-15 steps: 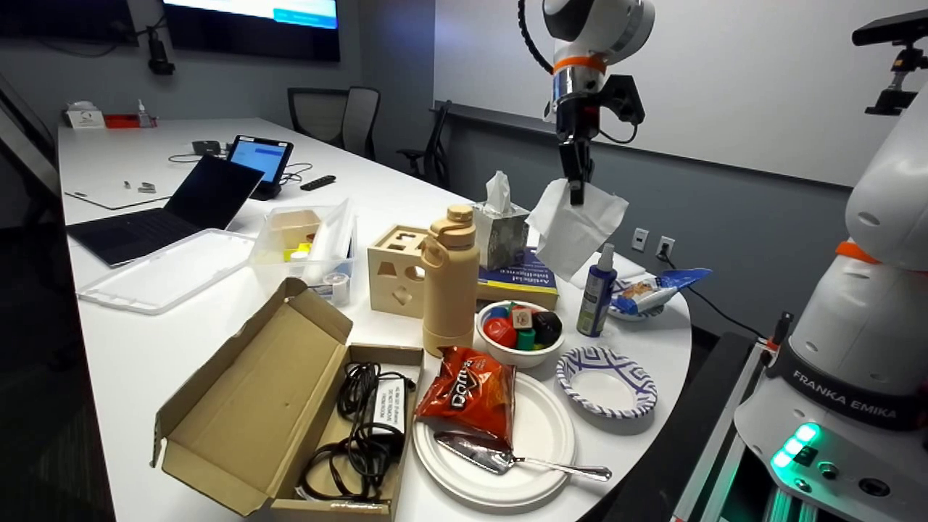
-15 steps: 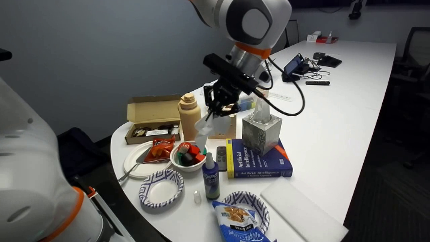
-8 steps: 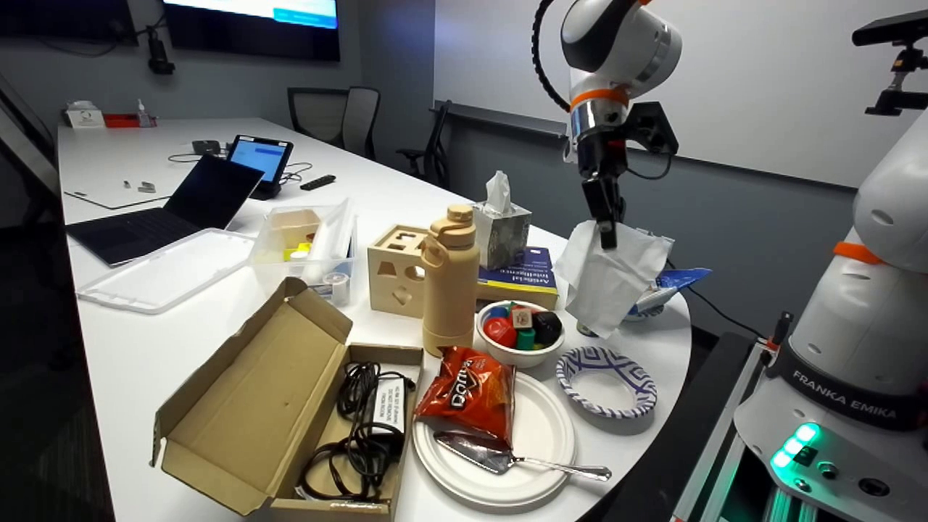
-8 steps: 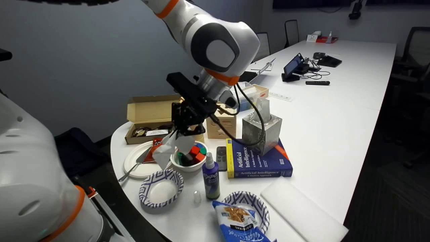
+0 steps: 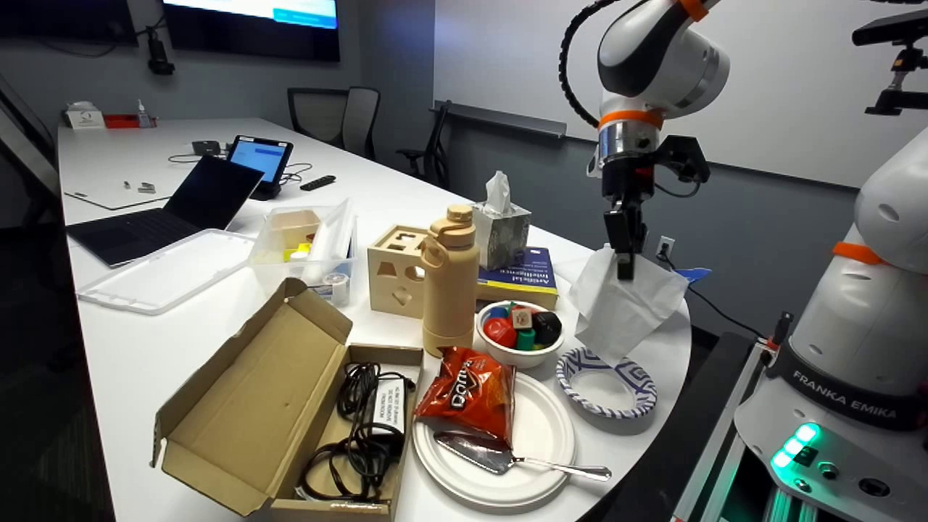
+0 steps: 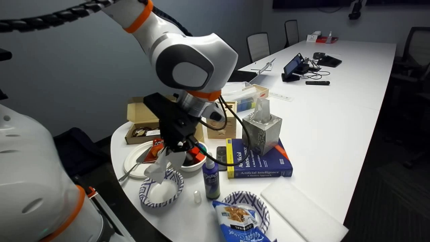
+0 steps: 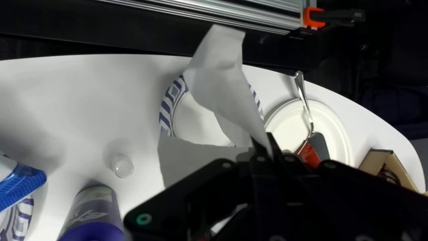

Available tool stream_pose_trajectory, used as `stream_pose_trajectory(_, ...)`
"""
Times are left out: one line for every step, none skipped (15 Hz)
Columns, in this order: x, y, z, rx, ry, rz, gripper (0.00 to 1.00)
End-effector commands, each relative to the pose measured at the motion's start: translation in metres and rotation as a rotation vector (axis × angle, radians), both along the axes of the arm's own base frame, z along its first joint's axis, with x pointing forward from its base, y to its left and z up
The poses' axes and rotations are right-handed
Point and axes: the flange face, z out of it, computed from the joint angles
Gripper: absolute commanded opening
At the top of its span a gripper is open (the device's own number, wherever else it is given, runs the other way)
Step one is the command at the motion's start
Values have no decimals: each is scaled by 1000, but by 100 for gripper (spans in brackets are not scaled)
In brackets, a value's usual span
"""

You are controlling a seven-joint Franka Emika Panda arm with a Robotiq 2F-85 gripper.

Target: Clean the plate using the paper towel

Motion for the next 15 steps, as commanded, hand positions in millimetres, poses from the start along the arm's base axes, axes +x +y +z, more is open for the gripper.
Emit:
stream_pose_trajectory(5, 11, -1, -54, -23, 89, 0)
stream_pose_trajectory(5, 14, -6, -69, -12, 129, 0)
stream_pose_trajectory(5, 18, -8, -80, -1, 156, 0)
stream_pose_trajectory(4, 22, -12, -90, 10, 190, 0)
stream_pose_trajectory(4, 26, -18, -101, 19, 224, 0)
stream_pose_trajectory(3, 29, -23, -100, 36, 253, 0)
stream_pose_trajectory(2, 32, -26, -103, 46, 276, 0)
stream_pose_trajectory(2, 36, -32, -100, 51, 299, 0)
stream_pose_trajectory(2, 39, -37, -96, 58, 320, 0)
stream_pose_trajectory(3, 43, -42, -90, 57, 344, 0)
stream_pose_trajectory(3, 45, -48, -90, 61, 364, 0)
stream_pose_trajectory(3, 46, -55, -82, 62, 380, 0)
stream_pose_trajectory(3, 46, -60, -73, 67, 393, 0)
stream_pose_trajectory(3, 45, -65, -71, 64, 405, 0)
stream_pose_trajectory(4, 44, -69, -68, 63, 413, 0)
